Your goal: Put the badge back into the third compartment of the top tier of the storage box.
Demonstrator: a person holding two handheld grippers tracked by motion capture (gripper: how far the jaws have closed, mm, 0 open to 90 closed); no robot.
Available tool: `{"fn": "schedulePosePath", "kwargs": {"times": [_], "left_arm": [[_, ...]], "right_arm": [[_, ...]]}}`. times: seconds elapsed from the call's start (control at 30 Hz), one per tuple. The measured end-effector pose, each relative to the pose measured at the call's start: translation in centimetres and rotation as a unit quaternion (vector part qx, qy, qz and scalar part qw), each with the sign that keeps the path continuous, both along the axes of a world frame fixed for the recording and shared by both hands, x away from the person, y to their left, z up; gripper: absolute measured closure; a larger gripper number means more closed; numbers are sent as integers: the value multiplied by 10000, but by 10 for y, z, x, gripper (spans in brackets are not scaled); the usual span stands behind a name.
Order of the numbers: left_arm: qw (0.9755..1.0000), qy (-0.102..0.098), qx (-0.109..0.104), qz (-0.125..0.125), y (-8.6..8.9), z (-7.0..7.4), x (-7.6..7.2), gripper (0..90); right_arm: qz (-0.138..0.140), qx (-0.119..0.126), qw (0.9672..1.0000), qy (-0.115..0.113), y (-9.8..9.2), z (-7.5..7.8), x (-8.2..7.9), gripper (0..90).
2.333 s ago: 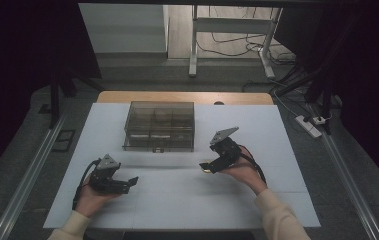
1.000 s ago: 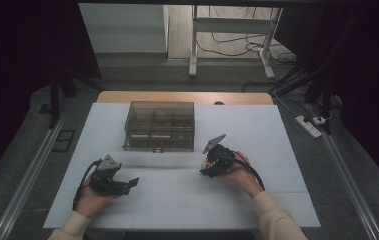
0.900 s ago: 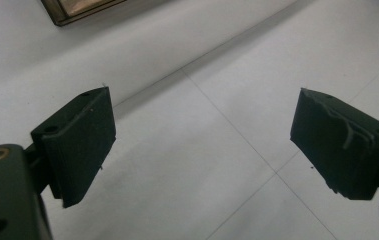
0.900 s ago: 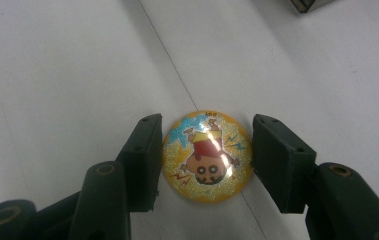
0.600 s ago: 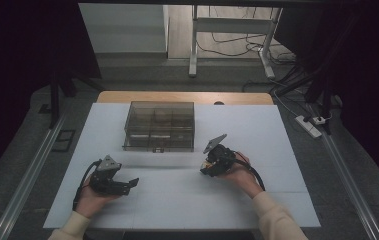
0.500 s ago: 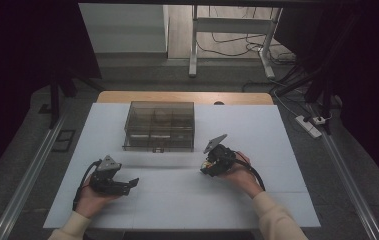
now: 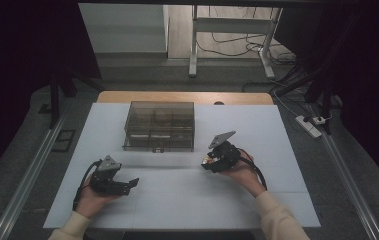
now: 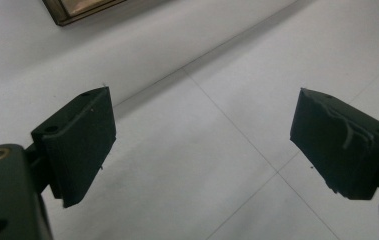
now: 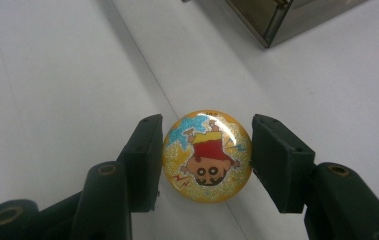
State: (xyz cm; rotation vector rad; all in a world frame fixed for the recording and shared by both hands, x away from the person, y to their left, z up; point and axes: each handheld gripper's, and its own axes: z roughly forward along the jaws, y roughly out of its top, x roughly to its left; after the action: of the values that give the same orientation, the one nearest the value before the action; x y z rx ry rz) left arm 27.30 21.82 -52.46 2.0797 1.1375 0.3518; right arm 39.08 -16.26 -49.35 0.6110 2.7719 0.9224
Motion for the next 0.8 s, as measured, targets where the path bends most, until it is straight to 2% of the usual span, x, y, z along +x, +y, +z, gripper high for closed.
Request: {"fn": "schedulePosePath", "kwargs": {"times": [0.17, 0.27, 0.8], "left_arm": [[10000, -1, 4, -15, 0, 0, 0, 112], [10000, -2, 4, -18, 0, 0, 0, 112], [10000, -16, 5, -14, 0, 0, 0, 112]], "right_arm": [[-40, 150, 9999, -66, -2, 6, -1, 475], [-36, 137, 9998, -110, -3, 8, -2, 475], [-98, 433, 9983, -365, -9, 26, -6, 475]]}}
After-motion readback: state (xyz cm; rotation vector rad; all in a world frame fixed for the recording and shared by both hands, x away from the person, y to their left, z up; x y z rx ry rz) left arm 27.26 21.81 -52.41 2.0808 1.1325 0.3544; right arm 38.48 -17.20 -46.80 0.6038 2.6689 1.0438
